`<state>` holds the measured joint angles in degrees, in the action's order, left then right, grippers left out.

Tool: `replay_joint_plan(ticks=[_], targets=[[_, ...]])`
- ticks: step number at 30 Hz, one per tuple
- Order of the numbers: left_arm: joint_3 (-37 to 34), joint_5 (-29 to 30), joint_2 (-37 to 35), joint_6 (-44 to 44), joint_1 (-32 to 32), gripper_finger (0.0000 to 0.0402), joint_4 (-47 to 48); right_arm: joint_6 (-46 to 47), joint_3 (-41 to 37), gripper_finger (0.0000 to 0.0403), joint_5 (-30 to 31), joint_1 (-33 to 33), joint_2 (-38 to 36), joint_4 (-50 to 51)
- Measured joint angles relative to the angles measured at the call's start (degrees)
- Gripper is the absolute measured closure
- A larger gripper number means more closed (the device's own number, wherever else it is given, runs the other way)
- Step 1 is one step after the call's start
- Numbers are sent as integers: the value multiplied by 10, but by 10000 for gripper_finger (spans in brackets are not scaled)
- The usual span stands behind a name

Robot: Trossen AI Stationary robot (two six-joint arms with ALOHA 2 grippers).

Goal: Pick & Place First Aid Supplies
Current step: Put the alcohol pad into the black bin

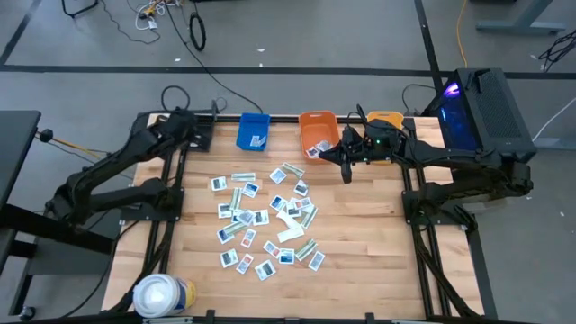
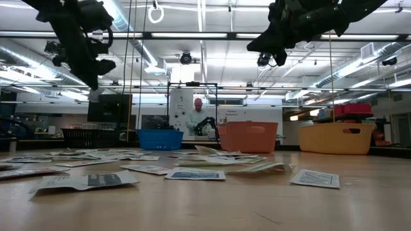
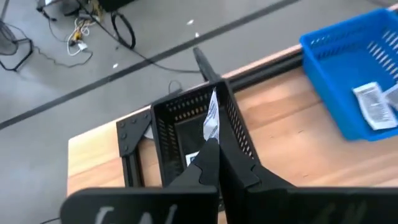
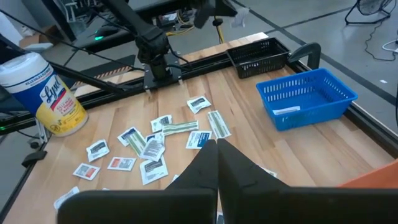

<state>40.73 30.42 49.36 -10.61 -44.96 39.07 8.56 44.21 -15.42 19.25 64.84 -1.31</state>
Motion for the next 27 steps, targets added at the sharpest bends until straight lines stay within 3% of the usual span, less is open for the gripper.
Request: replay_joint_plan(ticks=[19, 27], targets=[[0, 18, 175, 38, -2, 401, -13, 15, 0, 403, 0, 0, 0, 0], [0, 33, 209, 34, -3, 401, -13, 15, 0, 403, 0, 0, 0, 0]])
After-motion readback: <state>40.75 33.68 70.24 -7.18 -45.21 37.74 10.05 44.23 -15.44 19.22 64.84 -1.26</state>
